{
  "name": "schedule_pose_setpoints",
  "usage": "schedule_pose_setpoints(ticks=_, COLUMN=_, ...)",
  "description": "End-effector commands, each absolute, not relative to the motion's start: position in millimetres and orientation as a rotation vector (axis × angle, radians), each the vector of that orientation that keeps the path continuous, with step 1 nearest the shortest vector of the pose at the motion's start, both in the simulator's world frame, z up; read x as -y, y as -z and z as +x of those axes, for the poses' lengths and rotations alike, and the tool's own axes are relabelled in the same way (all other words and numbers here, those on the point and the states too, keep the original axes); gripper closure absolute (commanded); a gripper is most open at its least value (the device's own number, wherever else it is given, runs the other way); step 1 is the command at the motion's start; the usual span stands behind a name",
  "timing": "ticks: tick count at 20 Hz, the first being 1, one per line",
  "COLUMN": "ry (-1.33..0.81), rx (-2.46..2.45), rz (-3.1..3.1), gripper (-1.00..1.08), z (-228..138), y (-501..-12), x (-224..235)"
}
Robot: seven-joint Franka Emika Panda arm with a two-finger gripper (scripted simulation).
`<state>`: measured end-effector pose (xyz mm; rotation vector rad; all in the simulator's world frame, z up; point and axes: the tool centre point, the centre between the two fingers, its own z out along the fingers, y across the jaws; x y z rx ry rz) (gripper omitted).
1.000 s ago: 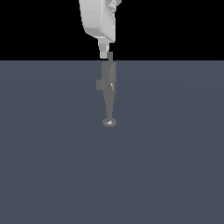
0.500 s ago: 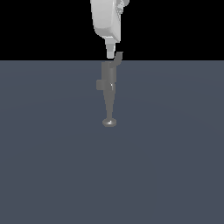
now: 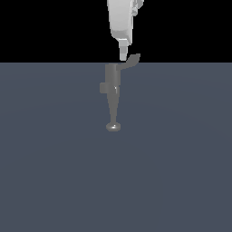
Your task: Turn on the faucet by rotating a designated handle.
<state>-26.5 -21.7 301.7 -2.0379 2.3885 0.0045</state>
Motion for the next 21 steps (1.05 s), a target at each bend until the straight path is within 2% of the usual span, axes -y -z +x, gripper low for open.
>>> schedule_pose_setpoints(ticks=1, ry=0.001, rx=-2.407, rz=-2.015, gripper=1.08, z=-21.9, y=-301.1, x=38.2)
schedule_pose_setpoints(ticks=21, ry=0.000, rx=-2.424, rz=-1.998, gripper=1.08, z=0.9, y=-300.6, x=82.0)
